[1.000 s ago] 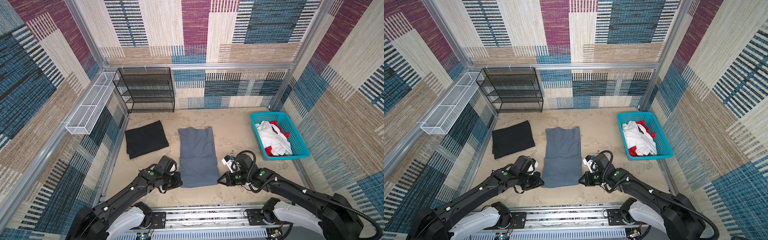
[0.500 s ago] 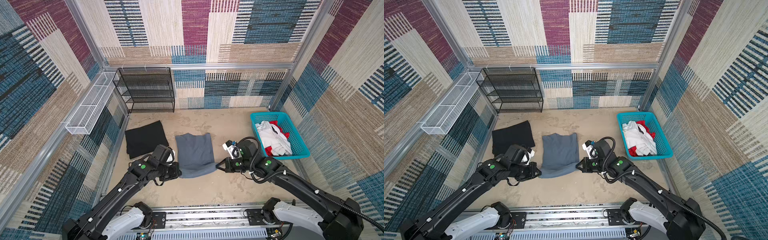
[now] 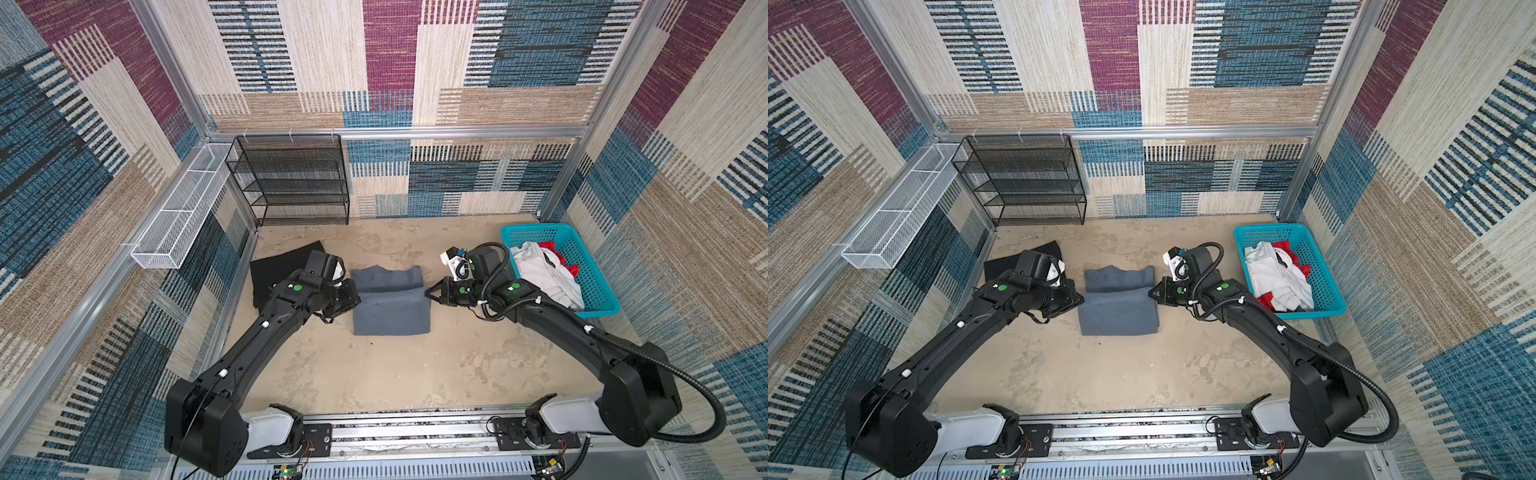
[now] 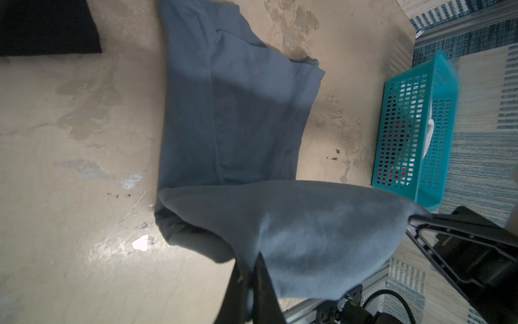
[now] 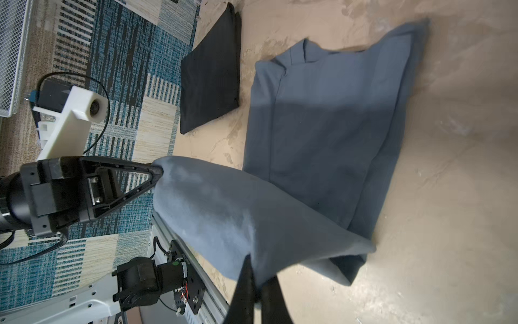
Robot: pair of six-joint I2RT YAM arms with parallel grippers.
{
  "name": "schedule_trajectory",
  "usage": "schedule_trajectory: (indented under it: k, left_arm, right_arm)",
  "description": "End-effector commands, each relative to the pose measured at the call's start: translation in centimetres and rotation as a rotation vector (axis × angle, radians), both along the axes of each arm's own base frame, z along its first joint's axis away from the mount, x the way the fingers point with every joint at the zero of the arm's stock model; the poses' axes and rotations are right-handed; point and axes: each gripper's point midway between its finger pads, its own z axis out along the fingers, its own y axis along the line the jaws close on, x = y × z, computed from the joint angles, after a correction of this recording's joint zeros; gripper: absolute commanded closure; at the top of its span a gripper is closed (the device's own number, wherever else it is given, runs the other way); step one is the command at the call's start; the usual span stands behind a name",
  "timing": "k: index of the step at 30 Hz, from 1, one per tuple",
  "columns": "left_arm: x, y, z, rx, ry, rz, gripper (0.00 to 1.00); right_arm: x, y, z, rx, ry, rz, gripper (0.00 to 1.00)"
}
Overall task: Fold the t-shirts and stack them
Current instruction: 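Lay the folded edge onto the shirt's far half with both grippers, then release and press the folded shirt's far edge flat with both grippers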
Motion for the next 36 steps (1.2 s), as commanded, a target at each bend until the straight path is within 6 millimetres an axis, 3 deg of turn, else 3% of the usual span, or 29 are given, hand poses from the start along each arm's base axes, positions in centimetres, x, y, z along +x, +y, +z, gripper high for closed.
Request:
schedule_trajectory:
  k: [1,4,12,17,20,21,24,26,30,36]
  left_arm:
    - [2.5,-0.7,1.8,-0.022,-0.083,-0.045,1.0]
    - [4.6,-0.3,1.8,-0.019,-0.088,-0.021,1.0]
    - [10.5,-0.3,-2.8,-0.064,-0.001,0.002,0.93]
    - [13.9,-0.6,-3.9,-0.068,-0.018,-0.003,0.94]
    - [15.7,-0.1,-4.7,-0.052,-0.025,-0.001,0.8]
    - [16.4,0.0,-4.9,-0.042,-0.047,-0.006,0.77]
    - [17.7,0.8,-5.3,0.013,-0.148,-0.021,0.69]
    - [17.9,1.0,-4.9,0.036,-0.234,-0.048,0.66]
    - [17.1,0.9,-4.9,0.052,-0.326,-0.102,0.65]
    - [18.1,1.8,-7.0,0.142,-0.323,-0.112,0.62]
  right_arm:
    - [1.9,0.7,1.2,0.018,-0.074,0.034,1.0]
    - [3.6,1.0,0.5,0.013,-0.07,0.037,1.0]
    - [8.2,1.1,-4.3,0.009,-0.011,0.047,1.0]
    - [11.3,0.6,-6.1,-0.013,-0.006,0.028,1.0]
    - [12.9,0.3,-7.4,-0.012,0.002,0.024,0.93]
    - [13.4,0.4,-7.7,-0.006,-0.004,0.03,0.87]
    - [14.5,0.1,-7.9,-0.015,-0.056,0.024,0.56]
    - [14.6,-0.1,-7.4,-0.023,-0.099,0.015,0.47]
    - [14.4,-0.9,-6.7,-0.05,-0.154,-0.012,0.43]
    - [15.3,-1.3,-8.6,-0.11,-0.148,-0.017,0.41]
